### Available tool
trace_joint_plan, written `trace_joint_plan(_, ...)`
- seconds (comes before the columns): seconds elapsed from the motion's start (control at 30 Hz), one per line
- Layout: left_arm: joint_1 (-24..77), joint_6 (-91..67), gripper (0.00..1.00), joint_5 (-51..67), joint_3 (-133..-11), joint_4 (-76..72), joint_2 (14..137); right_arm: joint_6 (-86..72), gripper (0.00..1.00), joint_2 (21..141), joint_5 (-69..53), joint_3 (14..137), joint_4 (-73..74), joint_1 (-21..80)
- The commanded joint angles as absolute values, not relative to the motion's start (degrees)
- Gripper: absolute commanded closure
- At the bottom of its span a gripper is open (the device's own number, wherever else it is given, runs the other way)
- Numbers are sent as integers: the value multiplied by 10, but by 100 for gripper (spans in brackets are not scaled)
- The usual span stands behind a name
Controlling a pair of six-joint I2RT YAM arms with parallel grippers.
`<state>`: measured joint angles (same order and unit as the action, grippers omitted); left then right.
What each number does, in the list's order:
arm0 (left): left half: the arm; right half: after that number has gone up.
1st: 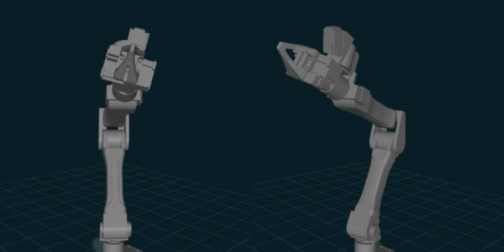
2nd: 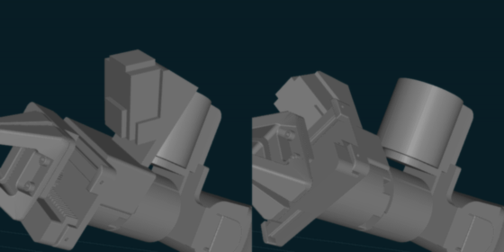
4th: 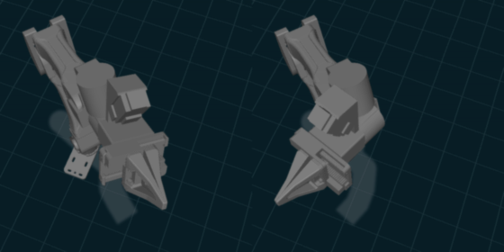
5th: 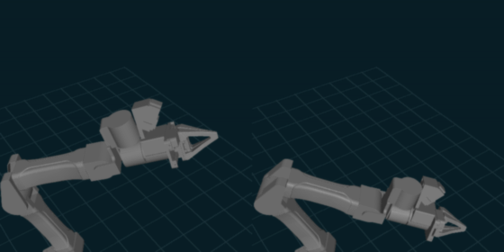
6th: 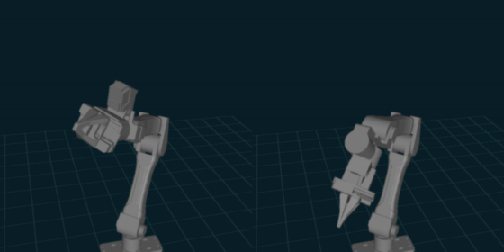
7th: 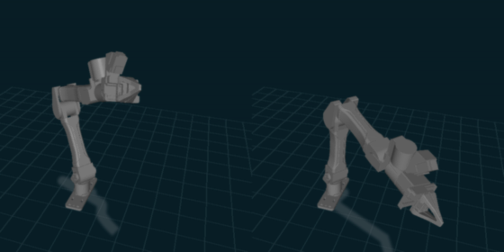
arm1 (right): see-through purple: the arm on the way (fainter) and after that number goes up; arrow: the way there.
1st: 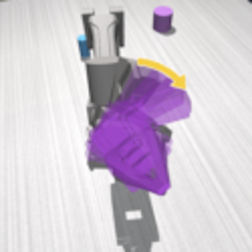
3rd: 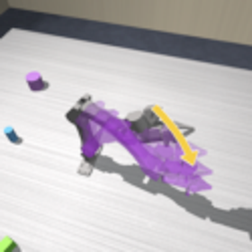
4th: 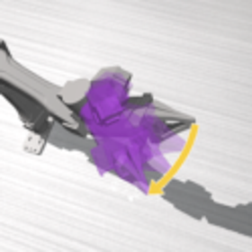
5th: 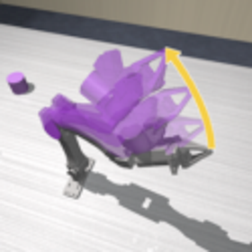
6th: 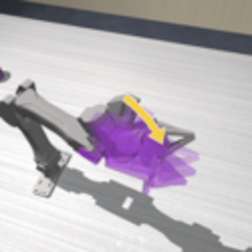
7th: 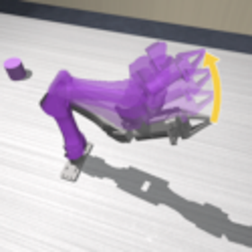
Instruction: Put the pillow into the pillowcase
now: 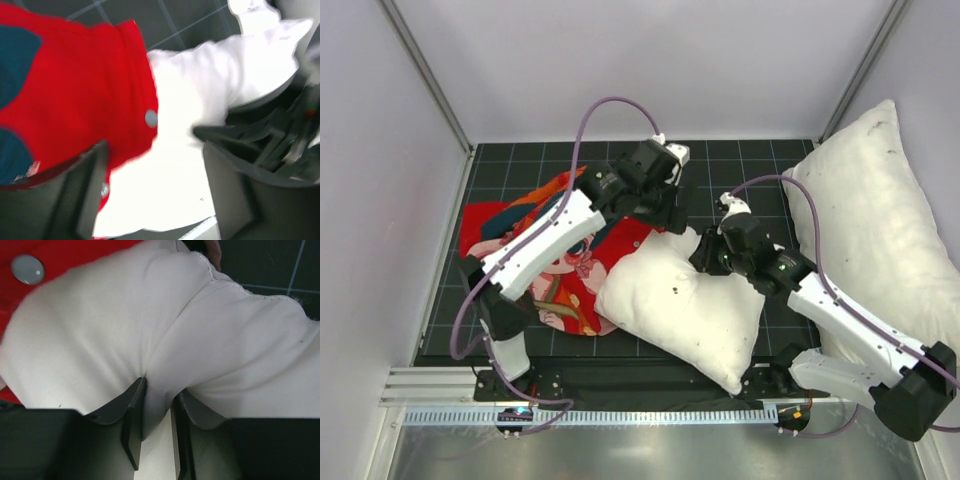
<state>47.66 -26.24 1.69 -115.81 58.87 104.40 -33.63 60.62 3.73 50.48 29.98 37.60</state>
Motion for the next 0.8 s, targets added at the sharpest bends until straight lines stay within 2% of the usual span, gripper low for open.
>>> trace_joint_plan(0.0, 533, -214, 17, -204, -1155, 664, 969, -315, 61, 556, 17, 485, 267, 378)
trace_joint_plan(0.07, 558, -218, 8, -253, -1122, 680, 948, -305, 57, 521, 10, 476, 268, 378)
trace_joint_plan(0.17, 570, -228, 3, -306, -1069, 688, 894, -295, 54, 491, -20, 475, 280, 378)
trace_joint_plan(0.3, 570, -240, 0, -342, -943, 674, 826, -284, 51, 464, -75, 468, 283, 380)
trace_joint_plan(0.6, 509, -218, 0, -226, -803, 589, 792, -306, 41, 436, -149, 466, 251, 410)
trace_joint_plan(0.67, 506, -214, 7, -206, -800, 587, 809, -304, 38, 442, -139, 482, 266, 431)
trace_joint_plan(0.77, 506, -218, 43, -196, -799, 590, 833, -303, 36, 452, -115, 497, 276, 461)
